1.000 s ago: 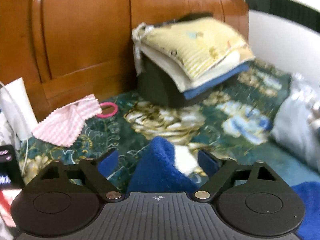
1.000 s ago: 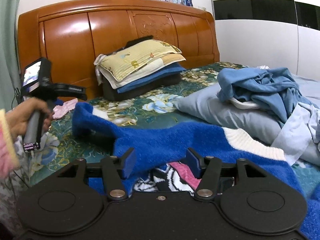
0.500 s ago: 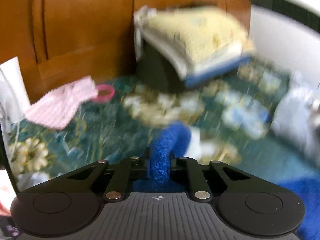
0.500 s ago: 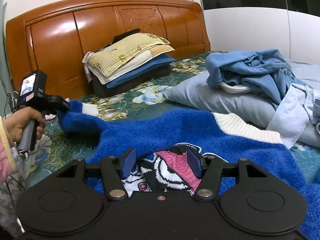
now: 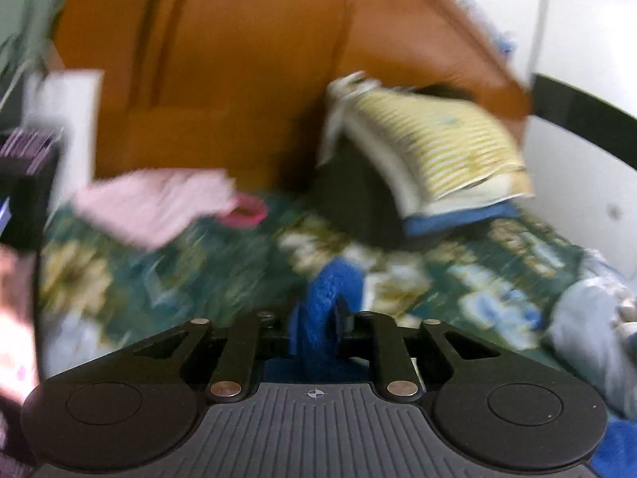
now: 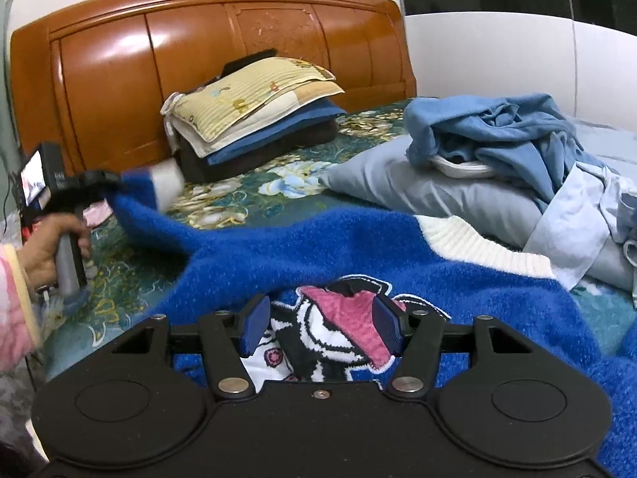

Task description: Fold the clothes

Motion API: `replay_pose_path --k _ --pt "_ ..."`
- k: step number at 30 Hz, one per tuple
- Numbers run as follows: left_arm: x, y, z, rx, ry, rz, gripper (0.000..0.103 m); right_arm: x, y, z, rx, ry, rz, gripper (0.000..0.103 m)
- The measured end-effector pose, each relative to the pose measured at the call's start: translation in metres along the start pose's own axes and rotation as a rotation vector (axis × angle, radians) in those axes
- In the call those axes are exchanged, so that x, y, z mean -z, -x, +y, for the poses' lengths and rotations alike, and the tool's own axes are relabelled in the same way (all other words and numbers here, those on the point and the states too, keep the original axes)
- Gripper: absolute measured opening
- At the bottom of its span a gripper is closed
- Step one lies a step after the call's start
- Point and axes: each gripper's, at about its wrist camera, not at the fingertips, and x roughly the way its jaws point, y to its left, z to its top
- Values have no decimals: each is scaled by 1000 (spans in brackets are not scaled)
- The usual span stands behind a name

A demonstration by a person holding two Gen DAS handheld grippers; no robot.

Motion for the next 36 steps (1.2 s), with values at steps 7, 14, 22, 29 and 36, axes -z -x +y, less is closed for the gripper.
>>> replay_pose_path --k 7,14,22,29,36 --pt "27 23 19 -116 -33 93 26 2 2 -3 10 -27 -2 58" --pt "20 54 -2 -143 -203 64 62 2 16 -13 54 -46 -3 58" --pt "14 121 -48 0 -380 -35 99 5 63 -36 148 -60 -55 63" --pt "39 173 -80 201 -451 -13 103 24 113 -78 313 -101 -70 71" --pt "89 209 -111 351 -528 40 103 54 147 -147 473 -262 -56 72"
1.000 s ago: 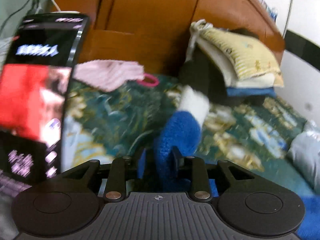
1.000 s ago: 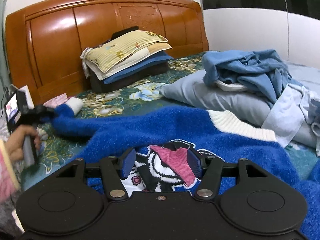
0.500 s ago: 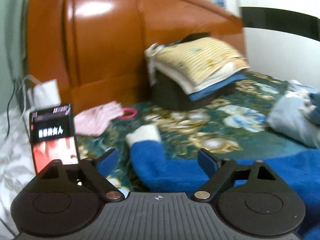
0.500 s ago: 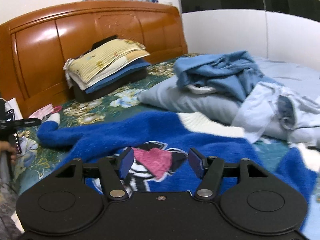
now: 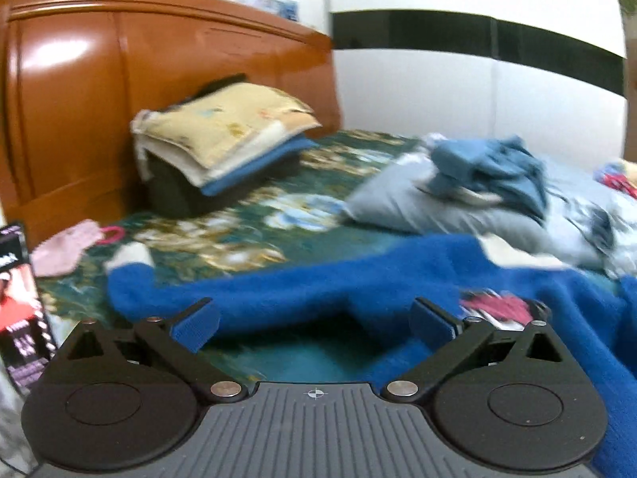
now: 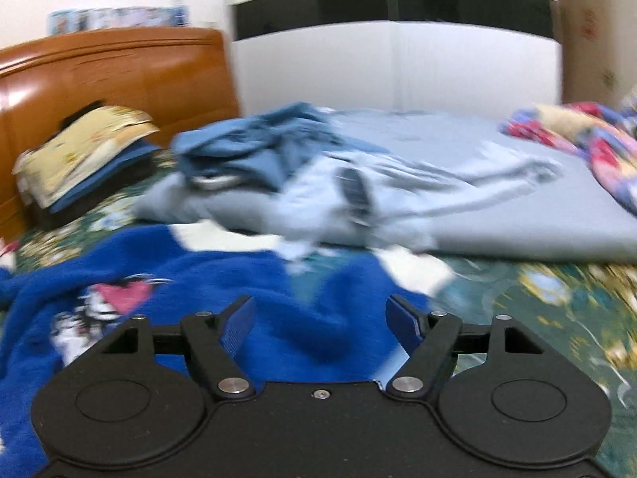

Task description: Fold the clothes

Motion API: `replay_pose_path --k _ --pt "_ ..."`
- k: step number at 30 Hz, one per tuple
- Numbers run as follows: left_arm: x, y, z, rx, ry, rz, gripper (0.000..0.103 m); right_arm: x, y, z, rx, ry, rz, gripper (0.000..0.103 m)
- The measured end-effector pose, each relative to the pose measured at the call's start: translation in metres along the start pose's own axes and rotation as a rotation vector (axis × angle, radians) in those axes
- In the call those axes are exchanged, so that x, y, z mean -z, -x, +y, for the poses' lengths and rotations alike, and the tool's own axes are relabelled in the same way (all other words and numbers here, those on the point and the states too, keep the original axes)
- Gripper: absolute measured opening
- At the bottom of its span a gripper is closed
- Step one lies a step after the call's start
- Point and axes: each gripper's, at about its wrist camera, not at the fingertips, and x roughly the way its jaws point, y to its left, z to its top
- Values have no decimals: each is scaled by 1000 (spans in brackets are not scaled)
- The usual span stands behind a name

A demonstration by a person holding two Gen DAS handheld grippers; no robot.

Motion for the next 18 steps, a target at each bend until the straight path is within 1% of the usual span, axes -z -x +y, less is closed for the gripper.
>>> replay_pose_path --k 2,4,6,10,13,14,16,18 --pt "7 5 -16 20 -30 -2 103 4 -8 -23 30 -64 33 71" --pt "14 8 -33 26 -65 -9 103 6 -19 -35 40 -119 65 67" --pt "18 9 -47 36 -85 -11 103 8 -31 -43 44 -156 91 66" --pt "26 7 -65 62 -97 12 103 10 -54 -38 3 -162 135 66" --pt "31 6 -69 60 -99 32 103 10 -70 -32 20 -149 153 64" --pt "32 6 -68 57 -97 39 103 9 -75 -34 28 -164 153 64" --pt "34 5 -66 49 -93 51 103 6 -85 -39 43 -206 149 65" --pt "36 5 -64 21 -92 50 103 3 -93 -49 45 -279 145 66"
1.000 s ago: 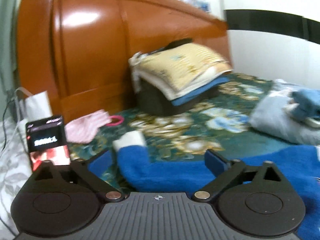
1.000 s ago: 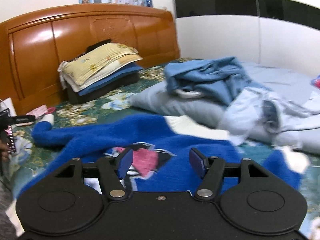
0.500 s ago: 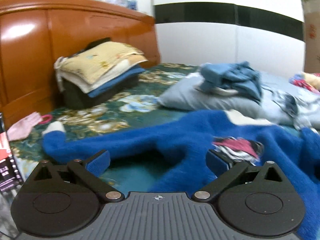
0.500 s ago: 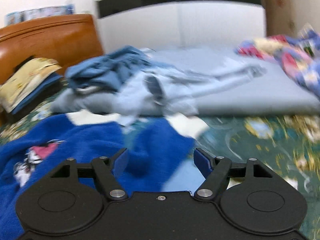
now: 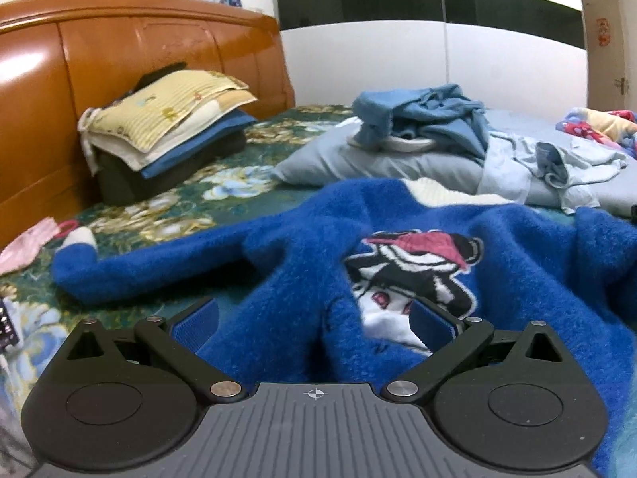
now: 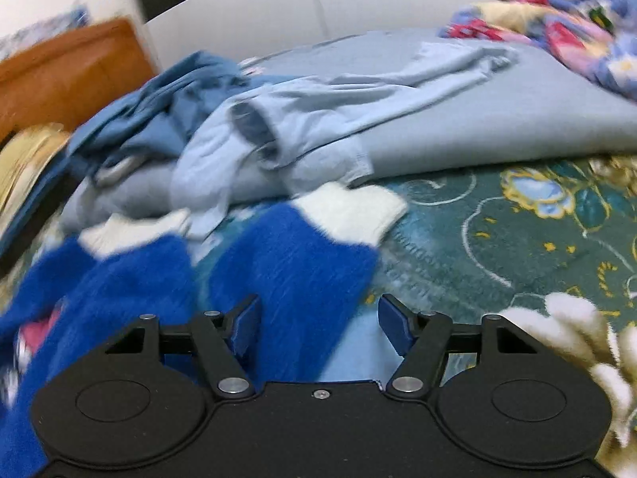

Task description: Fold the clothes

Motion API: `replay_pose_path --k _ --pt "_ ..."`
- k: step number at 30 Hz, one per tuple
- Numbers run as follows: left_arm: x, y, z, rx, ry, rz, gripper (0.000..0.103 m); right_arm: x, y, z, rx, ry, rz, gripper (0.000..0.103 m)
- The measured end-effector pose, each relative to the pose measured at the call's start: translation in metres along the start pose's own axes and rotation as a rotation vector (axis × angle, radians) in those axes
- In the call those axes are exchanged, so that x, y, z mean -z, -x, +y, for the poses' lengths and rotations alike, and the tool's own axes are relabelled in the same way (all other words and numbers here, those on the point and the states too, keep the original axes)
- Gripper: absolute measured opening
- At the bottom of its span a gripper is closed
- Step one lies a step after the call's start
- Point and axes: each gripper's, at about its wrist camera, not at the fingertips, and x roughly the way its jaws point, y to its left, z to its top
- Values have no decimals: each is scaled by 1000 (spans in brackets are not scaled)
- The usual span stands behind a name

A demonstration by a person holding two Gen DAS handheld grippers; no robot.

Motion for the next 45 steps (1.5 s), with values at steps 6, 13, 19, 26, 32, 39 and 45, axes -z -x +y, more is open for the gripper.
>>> replay_pose_path --k 6,13,19,26,32,39,45 --pt "2 -5 3 -20 2 14 103 -8 -25 -7 -4 -73 37 69" --pt "5 -10 -4 -14 -10 39 103 -4 -30 15 -47 -15 43 31" --pt "9 -6 -2 -20 -4 46 103 -3 -8 20 -30 18 -52 13" --pt "6 -2 5 -18 25 33 103 -24 58 -23 122 -43 -321 13" --pt "5 -2 8 -16 24 31 103 -36 83 -75 217 -153 -393 12" --pt "7 -3 17 -26 49 38 103 -8 87 -110 250 -214 -369 12" --pt "5 -4 18 -25 40 39 103 13 75 -131 259 -277 -264 13"
